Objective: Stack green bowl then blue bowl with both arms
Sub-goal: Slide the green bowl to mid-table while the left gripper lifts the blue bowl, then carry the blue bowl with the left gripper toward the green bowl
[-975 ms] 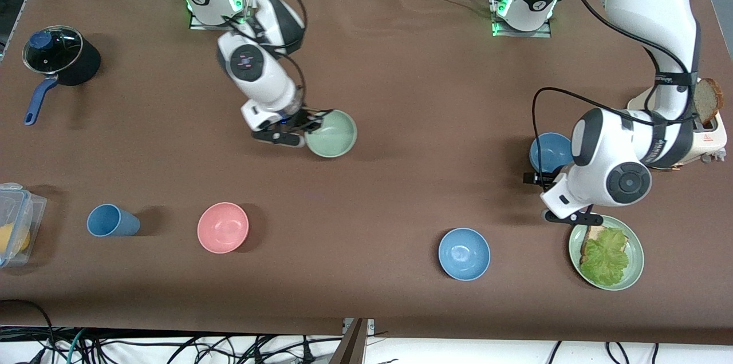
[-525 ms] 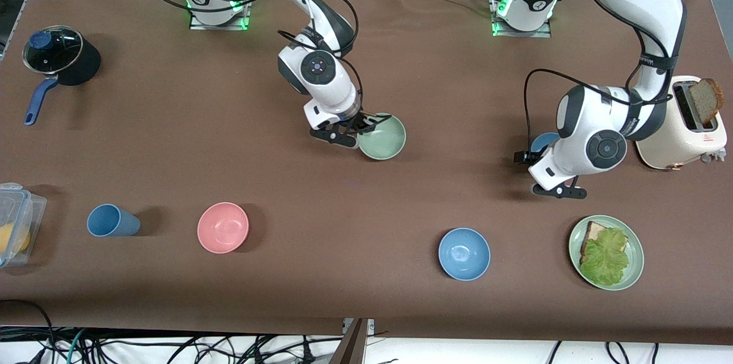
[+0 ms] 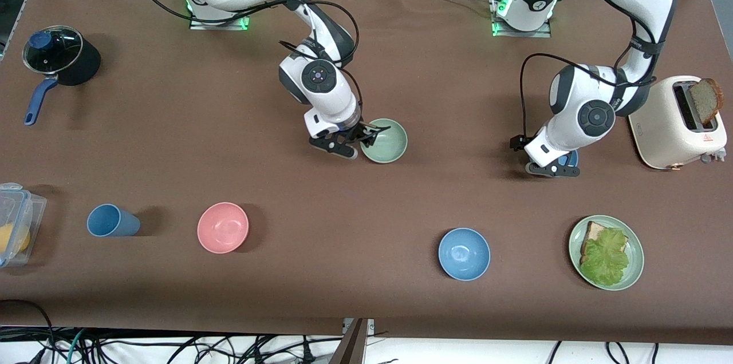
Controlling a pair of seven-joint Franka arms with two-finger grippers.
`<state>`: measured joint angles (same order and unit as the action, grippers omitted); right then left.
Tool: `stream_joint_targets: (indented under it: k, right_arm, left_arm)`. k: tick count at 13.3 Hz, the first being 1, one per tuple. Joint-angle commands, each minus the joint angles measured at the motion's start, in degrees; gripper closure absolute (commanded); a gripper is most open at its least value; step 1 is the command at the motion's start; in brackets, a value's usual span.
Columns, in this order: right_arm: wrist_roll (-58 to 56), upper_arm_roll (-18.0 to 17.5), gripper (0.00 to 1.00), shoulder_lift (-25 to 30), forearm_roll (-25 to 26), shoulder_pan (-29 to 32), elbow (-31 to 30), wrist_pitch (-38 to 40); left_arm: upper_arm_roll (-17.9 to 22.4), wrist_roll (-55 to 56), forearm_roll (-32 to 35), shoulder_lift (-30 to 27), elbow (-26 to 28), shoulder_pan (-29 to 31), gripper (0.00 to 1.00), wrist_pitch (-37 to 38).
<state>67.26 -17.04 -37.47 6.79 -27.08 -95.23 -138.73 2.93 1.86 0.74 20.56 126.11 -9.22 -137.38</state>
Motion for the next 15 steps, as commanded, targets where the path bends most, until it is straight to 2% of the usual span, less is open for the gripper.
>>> stream_joint_targets:
  k: [1,2,3,4,5,6,7,8,9,12,15]
  right_arm:
    - [-4.7,2.1,0.01,5.1,0.7,1.2,6.9,15.4]
    - [-9.4,2.2,0.01,6.9,0.2,3.2,7.9,19.2]
    - [-13.0,2.1,0.01,9.6,0.0,5.7,8.0,22.1]
    - [-16.2,2.1,0.01,11.4,-0.1,7.8,8.0,24.9]
    - [-21.1,2.3,0.01,14.6,-0.5,9.5,7.3,27.9]
    - [-27.8,3.8,0.01,18.4,-2.3,11.8,5.9,31.4]
    - [-35.6,6.5,0.01,22.5,-7.0,13.5,4.9,34.4]
    - [-42.3,10.5,0.01,26.1,-11.4,14.1,3.1,36.7]
    - [-46.5,13.6,0.01,29.4,-12.6,14.3,1.5,38.4]
    - [-50.0,14.4,0.01,33.6,-12.0,17.6,0.8,45.4]
    - [-50.9,14.4,0.01,33.8,-7.7,18.5,1.6,45.8]
  left_arm:
    - [0.1,1.2,1.7,-1.8,2.2,-0.4,0.43,-1.9]
    - [0.1,1.2,1.7,-1.7,2.2,-0.4,0.66,-1.9]
    - [0.2,1.2,1.6,-1.7,2.1,-0.4,0.82,-1.9]
    - [0.2,1.1,1.7,-1.7,2.1,-0.4,0.95,-1.8]
    - [0.2,1.0,1.7,-1.7,2.1,-0.4,1.0,-1.6]
    - [0.2,0.9,1.7,-1.8,2.1,-0.4,1.0,-1.3]
    - [0.2,0.8,1.7,-1.8,2.1,-0.4,1.0,-1.2]
    - [0.3,0.6,1.7,-1.8,2.0,-0.4,1.0,-1.1]
    - [0.3,0.4,1.7,-1.8,1.9,-0.4,1.0,-1.0]
    - [0.4,0.9,1.6,-1.8,0.8,-0.2,1.0,-0.5]
    - [0.3,1.2,1.5,-2.3,-0.5,-0.3,1.0,1.6]
